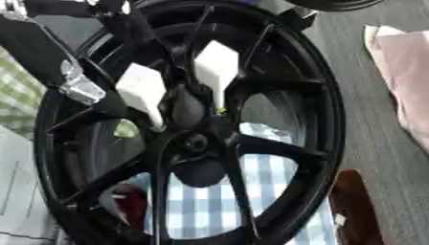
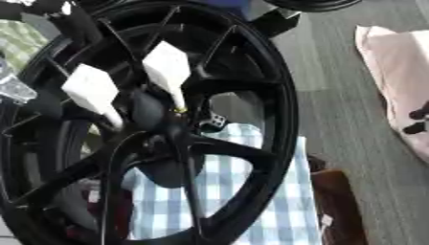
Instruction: Pull the pin out of the wheel hub.
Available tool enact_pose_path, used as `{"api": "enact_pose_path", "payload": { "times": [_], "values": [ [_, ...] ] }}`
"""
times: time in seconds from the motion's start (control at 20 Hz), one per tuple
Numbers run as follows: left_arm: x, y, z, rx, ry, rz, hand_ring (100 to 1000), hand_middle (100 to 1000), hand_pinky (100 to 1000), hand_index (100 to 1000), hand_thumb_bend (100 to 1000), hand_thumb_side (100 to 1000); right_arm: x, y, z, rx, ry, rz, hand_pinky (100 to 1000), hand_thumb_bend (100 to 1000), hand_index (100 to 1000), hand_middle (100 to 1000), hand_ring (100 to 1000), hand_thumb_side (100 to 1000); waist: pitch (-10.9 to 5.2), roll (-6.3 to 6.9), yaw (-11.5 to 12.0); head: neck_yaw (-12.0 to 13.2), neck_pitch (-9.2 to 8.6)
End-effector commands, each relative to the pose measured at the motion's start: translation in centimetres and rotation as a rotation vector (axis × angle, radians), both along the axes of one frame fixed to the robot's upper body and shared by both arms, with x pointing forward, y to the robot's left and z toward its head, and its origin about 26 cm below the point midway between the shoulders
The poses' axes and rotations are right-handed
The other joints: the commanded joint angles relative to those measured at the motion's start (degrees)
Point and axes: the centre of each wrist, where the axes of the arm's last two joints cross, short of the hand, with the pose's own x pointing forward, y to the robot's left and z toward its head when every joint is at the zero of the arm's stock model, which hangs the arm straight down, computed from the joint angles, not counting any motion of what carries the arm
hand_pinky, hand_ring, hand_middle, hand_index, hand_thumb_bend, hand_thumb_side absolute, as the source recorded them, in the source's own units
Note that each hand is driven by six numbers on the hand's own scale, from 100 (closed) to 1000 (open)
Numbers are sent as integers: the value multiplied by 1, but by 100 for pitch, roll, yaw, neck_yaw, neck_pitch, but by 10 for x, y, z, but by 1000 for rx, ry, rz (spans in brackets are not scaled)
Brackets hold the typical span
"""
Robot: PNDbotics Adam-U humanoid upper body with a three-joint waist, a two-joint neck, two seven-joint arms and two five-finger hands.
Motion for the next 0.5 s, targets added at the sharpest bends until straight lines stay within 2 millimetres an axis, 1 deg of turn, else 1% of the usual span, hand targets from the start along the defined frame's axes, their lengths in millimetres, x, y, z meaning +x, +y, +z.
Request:
{"api": "enact_pose_path", "payload": {
  "times": [0.05, 0.2, 0.5],
  "values": [
    [-2, 1, 9, 24, -46, 1, 762, 758, 842, 844, 722, 403, -1, 0, 8, -25, -18, 8, 772, 100, 562, 572, 544, 674, -667, 58, -9, 8, -114],
    [-1, -1, 8, 39, -45, -10, 759, 755, 839, 845, 717, 390, -1, 0, 8, -23, -17, 8, 772, 100, 562, 572, 544, 675, -660, 57, -9, 18, -131],
    [4, -2, 5, 64, -46, -22, 749, 767, 832, 847, 699, 317, -1, 1, 7, -19, -14, 8, 772, 100, 562, 572, 544, 678, -650, 58, -20, 44, -168]
  ]
}}
